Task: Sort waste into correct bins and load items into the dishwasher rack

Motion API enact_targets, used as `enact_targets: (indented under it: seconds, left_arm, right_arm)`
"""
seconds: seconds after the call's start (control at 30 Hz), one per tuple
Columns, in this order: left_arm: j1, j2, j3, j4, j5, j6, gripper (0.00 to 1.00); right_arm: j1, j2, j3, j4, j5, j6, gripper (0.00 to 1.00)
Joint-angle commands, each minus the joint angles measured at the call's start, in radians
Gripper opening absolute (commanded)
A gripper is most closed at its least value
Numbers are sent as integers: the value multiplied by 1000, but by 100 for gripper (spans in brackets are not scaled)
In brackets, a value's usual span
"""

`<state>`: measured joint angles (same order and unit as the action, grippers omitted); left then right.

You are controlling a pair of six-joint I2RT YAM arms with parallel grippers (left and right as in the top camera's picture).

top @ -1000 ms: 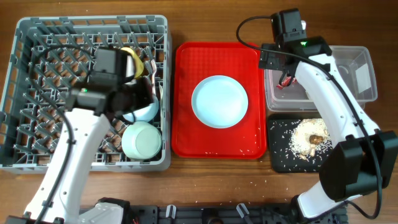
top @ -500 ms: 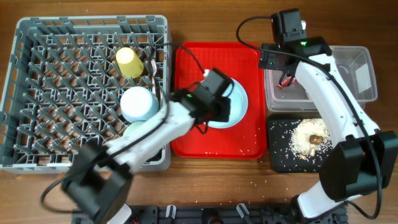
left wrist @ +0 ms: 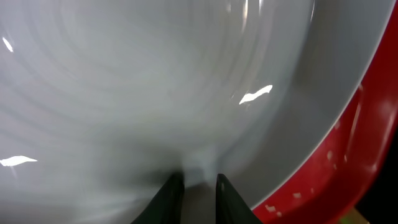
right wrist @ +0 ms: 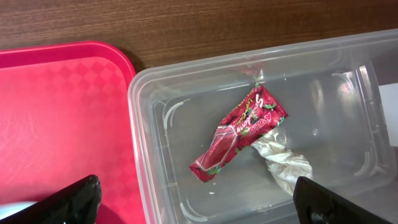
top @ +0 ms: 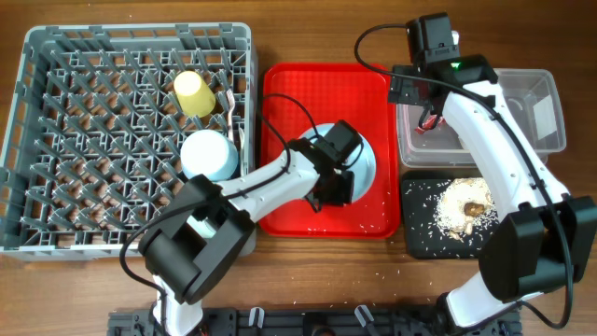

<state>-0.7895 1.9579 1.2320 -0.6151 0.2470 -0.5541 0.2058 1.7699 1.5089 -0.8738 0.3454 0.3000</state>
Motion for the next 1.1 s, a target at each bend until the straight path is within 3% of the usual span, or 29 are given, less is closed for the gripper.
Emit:
enact_targets:
  seconds: [0.0,0.33,0.53,0.77,0.9,1.0,1.07]
  left_arm:
    - [-58,34,-11,-32,122,56,20]
    - [14,-34,-10,-49,47,57,25]
    - [75,-195,-10,-64,-116,49,28]
    - [55,-203,-11,-82,-138,48,31]
    - [52,-201,-11,-82,-224,25,31]
    - [51,-198,-11,-81,-212,22,31]
    - [46,-196,-11,-77,-98,23,31]
  right_arm:
    - [-2,-7,6,3,19,-12,100]
    - [-2,-7,6,3,19,-11,100]
    - [-2,-7,6,3,19,-12,100]
    - [-2,-7,6,3,20,-12,100]
    - [-2,-7,6,3,20,-12,100]
    - [-2,-7,6,3,20,-12,100]
    - [-2,-7,6,3,19,-12,100]
